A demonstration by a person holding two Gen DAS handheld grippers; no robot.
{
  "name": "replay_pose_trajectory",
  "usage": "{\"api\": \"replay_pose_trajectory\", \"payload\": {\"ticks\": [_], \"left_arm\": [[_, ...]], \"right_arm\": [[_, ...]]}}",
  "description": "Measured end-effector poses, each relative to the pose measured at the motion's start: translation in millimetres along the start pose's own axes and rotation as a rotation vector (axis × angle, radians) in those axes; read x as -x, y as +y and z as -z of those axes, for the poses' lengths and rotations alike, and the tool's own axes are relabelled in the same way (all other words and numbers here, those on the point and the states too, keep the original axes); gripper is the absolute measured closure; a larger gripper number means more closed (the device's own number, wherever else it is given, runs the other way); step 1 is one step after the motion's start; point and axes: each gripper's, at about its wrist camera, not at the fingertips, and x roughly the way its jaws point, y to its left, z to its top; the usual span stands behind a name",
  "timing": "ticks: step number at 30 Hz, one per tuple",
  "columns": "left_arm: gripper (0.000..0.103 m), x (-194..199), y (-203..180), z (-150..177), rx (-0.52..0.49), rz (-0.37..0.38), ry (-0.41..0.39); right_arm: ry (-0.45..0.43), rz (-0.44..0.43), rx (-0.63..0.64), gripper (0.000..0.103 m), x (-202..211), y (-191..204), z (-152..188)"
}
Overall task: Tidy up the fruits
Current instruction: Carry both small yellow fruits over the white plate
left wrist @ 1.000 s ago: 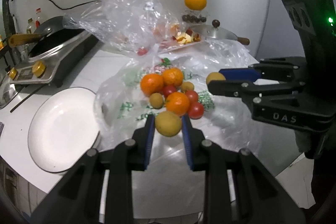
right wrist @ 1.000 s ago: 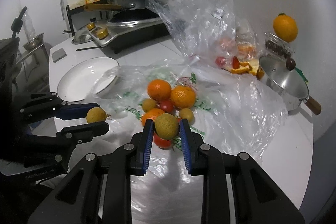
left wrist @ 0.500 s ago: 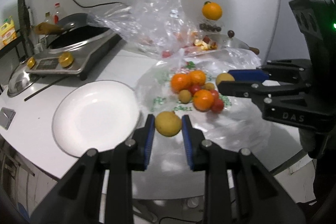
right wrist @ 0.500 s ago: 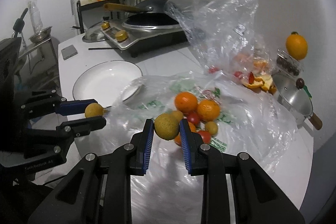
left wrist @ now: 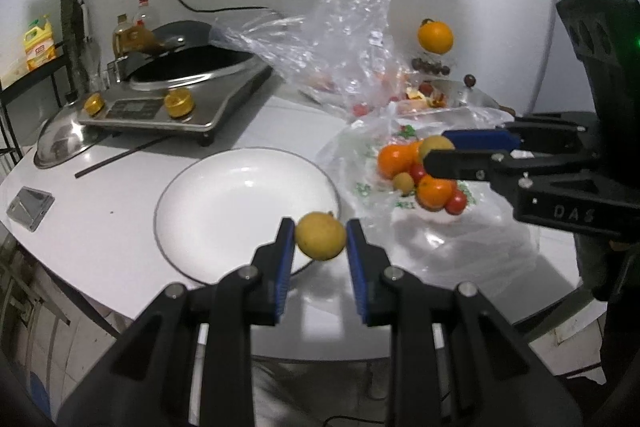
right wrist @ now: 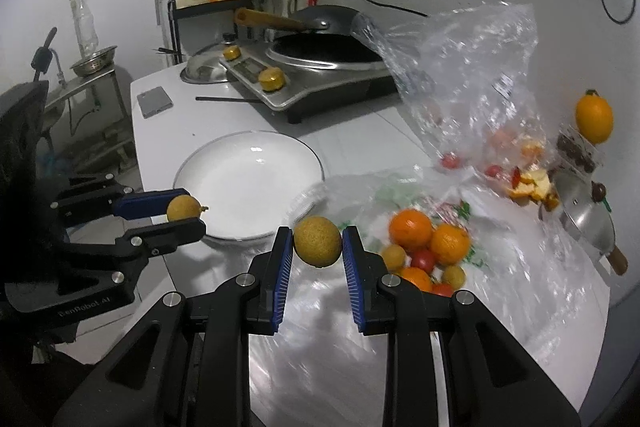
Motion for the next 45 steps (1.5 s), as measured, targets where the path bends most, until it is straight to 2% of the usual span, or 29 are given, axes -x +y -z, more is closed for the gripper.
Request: {"api": "replay_pose_trajectory", "payload": {"ticks": [9, 23, 36, 45], "left_arm": [[0.076, 2, 31, 3, 0.032, -0.04, -0.008], [0.076, -18, 68, 4, 0.068, -0.096, 0.01], [0.076, -51, 90, 5, 0.062, -0.17, 0.044], [0.076, -71, 92, 4, 0.032, -0.21, 0.071]], "right_arm": [[0.006, -0.03, 0.035, 0.076, -17, 20, -17], [0.033, -0.073, 0.056, 0.076, -49, 35, -32], [0.056, -0.111, 0.06, 0.076, -80, 37, -41], [0.072, -0.123, 0.053, 0.076, -96, 34, -43]]}}
